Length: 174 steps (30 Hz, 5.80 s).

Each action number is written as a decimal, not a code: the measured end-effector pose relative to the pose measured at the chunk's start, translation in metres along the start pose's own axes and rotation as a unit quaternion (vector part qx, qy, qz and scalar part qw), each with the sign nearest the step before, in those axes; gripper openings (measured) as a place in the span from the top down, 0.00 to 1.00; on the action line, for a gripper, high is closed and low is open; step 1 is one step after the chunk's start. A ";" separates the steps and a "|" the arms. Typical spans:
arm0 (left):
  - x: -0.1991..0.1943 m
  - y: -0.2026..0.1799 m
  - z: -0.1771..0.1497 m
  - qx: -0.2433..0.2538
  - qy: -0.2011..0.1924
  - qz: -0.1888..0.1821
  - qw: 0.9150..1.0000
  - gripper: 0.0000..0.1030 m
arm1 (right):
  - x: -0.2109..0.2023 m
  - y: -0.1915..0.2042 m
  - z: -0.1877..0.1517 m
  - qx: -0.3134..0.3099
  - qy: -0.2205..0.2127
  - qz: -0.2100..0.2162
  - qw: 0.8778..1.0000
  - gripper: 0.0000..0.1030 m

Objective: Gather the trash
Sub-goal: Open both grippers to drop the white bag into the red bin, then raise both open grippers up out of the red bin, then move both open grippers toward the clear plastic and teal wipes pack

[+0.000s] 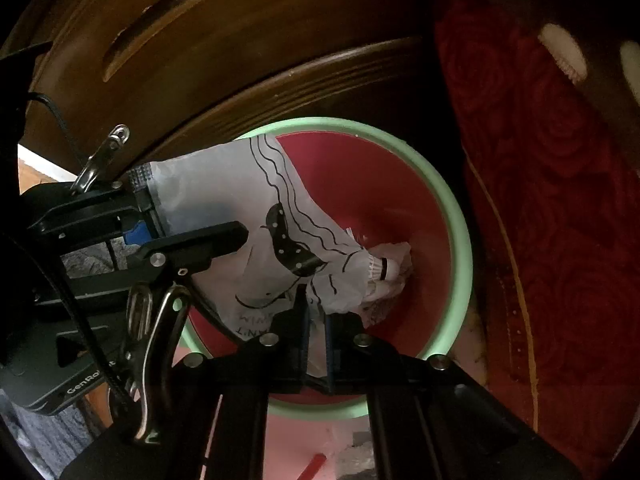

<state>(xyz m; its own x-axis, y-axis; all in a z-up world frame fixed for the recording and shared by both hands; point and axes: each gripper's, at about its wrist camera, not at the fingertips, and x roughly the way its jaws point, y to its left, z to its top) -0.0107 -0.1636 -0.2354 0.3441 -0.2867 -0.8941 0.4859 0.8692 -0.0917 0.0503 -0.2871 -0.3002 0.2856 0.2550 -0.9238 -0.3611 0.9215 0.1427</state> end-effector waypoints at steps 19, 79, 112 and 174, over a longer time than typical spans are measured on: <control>0.010 0.006 0.002 0.009 0.009 0.032 0.999 0.41 | 0.008 0.009 0.008 -0.011 0.010 -0.023 1.000 0.69; -0.140 -0.025 0.035 0.015 -0.104 0.061 0.993 0.32 | -0.118 0.006 0.004 -0.035 -0.154 0.012 0.987 0.43; -0.260 0.003 0.067 -0.029 -0.246 0.116 0.962 0.32 | -0.218 0.054 0.036 -0.098 -0.300 0.041 0.948 0.43; -0.269 0.241 0.104 -0.272 -0.286 0.097 0.914 0.28 | -0.148 0.119 0.228 0.036 -0.294 0.090 0.951 0.42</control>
<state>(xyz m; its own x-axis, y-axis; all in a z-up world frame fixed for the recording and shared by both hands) 0.0979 0.0812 0.0289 0.8204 -0.1340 -0.5559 -0.0471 0.9530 -0.2992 0.1675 -0.1488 -0.0651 0.6793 0.5114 -0.5263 -0.3958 0.8593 0.3241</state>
